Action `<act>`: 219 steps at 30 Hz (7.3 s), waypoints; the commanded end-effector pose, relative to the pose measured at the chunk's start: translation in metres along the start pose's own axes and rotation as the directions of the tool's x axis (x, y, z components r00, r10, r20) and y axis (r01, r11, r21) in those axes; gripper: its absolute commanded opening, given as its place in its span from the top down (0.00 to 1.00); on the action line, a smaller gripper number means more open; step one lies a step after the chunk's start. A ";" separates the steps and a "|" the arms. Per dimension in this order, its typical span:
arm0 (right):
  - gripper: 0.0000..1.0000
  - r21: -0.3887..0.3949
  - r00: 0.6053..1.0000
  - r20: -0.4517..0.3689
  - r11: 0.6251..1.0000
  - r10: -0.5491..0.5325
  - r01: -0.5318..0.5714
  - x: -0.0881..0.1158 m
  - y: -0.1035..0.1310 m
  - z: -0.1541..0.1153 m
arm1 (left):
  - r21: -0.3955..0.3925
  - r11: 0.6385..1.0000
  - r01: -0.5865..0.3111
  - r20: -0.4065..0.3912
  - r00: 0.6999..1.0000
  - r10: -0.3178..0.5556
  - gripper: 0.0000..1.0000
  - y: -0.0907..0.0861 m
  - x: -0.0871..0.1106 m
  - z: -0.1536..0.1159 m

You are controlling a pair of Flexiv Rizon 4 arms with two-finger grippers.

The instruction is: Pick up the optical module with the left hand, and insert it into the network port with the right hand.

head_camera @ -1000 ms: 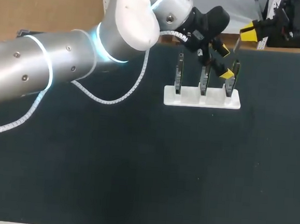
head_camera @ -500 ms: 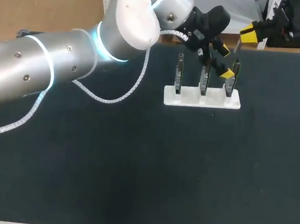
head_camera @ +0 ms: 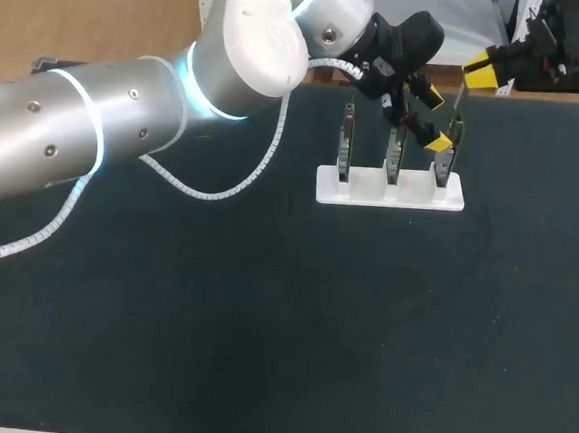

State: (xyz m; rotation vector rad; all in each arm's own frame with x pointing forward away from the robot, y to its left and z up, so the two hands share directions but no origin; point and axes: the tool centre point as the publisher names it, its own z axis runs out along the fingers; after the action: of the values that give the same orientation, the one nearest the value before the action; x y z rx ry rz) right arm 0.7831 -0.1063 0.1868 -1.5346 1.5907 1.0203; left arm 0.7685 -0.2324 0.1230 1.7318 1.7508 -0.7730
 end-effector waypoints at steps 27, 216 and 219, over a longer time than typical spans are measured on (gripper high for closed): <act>1.00 -0.025 0.999 -0.040 1.000 0.009 -0.010 0.004 -0.006 0.001 | 0.002 1.000 0.002 -0.006 1.000 -0.002 0.00 0.001 -0.001 0.000; 1.00 0.018 0.999 0.033 0.999 -0.032 0.032 -0.005 0.007 -0.001 | 0.002 1.000 0.002 -0.006 1.000 -0.002 0.00 0.001 -0.001 0.000; 1.00 0.020 0.999 0.038 0.999 -0.039 0.038 -0.007 0.007 0.000 | 0.002 1.000 0.002 -0.006 1.000 -0.002 0.00 0.001 -0.001 0.000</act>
State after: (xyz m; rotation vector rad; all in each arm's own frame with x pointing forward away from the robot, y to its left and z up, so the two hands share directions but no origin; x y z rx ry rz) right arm 0.7790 -0.1040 0.1932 -1.5201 1.5341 1.0123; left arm 0.7685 -0.2324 0.1229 1.7318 1.7502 -0.7732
